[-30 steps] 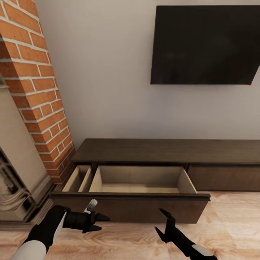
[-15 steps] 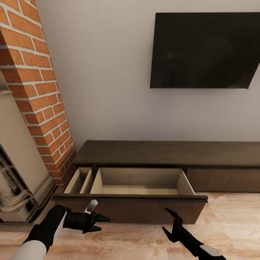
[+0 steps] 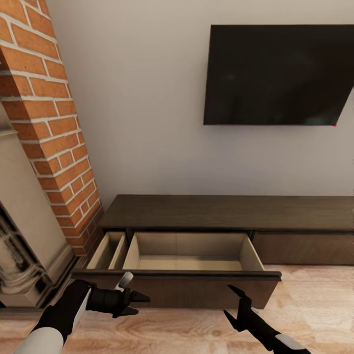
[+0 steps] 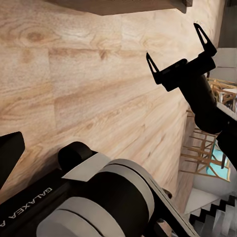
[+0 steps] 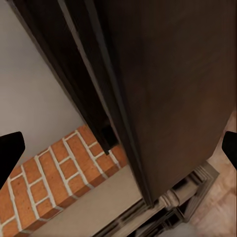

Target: Place each of the two pumpkins and all three candles from the living room inside a cabinet in the living room (use any cabinet), then make sure every cabinet is closed, and position the cauldron so it is next to a table in the living room.

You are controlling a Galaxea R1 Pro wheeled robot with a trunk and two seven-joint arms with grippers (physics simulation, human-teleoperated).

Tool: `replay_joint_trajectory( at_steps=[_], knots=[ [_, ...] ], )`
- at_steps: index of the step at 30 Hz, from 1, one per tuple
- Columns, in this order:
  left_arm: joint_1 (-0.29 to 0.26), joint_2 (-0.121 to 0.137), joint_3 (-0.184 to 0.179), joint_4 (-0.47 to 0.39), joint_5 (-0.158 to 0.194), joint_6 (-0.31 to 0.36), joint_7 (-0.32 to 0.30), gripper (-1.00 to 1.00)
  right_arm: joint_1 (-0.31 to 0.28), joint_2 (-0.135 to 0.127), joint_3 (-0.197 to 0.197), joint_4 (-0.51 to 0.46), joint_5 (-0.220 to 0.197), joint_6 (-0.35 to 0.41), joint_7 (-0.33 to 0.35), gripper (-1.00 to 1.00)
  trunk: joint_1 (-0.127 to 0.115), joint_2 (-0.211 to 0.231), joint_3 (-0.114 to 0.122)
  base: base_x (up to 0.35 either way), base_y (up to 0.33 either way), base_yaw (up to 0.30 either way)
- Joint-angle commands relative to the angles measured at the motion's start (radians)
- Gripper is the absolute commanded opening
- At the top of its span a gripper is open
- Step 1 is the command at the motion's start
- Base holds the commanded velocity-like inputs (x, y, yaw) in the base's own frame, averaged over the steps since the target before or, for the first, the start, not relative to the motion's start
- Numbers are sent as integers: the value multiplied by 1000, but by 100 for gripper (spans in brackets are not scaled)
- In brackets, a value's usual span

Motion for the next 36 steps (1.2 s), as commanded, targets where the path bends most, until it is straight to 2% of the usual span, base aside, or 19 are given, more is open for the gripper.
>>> replay_joint_trajectory(
  at_steps=[1, 4, 8, 11, 14, 16, 19, 26, 32, 36],
  knots=[
    [0, 0, 0, 0, 0, 0, 0, 100, 0, -1, 0, 1, 0, -2, -1, 100, -4, 7, 3, 0, 0, -34],
    [0, 0, 0, 0, -1, 0, 0, 100, 9, -2, 1, 3, 1, -17, -2, 100, -15, 28, 13, 0, 0, -17],
    [0, 0, 0, 0, -1, 0, 0, 100, 44, -1, 16, 2, 3, -112, 0, 100, -31, 56, 25, 0, 0, -5],
    [0, 0, 0, 0, -1, 0, 0, 100, 55, -1, 52, 2, 10, -134, -16, 100, -42, 77, 35, -50, 0, -1],
    [0, 0, 0, 0, -2, 0, 1, 100, 59, -3, 104, 3, 22, -142, -74, 100, -54, 98, 44, -222, 0, 0],
    [0, 0, -1, 0, -2, 0, 1, 100, 59, -4, 114, 3, 24, -141, -109, 100, -61, 112, 50, -197, 0, 0],
    [0, 0, -1, 0, -2, 0, 1, 100, 61, -6, 123, 5, 24, -143, -146, 100, -73, 133, 60, -70, 0, 0],
    [0, 0, -1, -1, -2, 0, 3, 100, 62, -25, 130, 4, 28, -161, -159, 100, -100, 182, 82, -40, 0, 0],
    [0, -1, 0, 0, -2, 0, 9, 100, 62, -26, 143, 4, 33, -256, -165, 100, -123, 224, 100, -265, 0, 0],
    [0, -1, -1, 0, -3, -1, 10, 100, 62, -26, 196, 4, 64, -308, -201, 100, -138, 252, 113, -321, 0, 0]
  ],
)
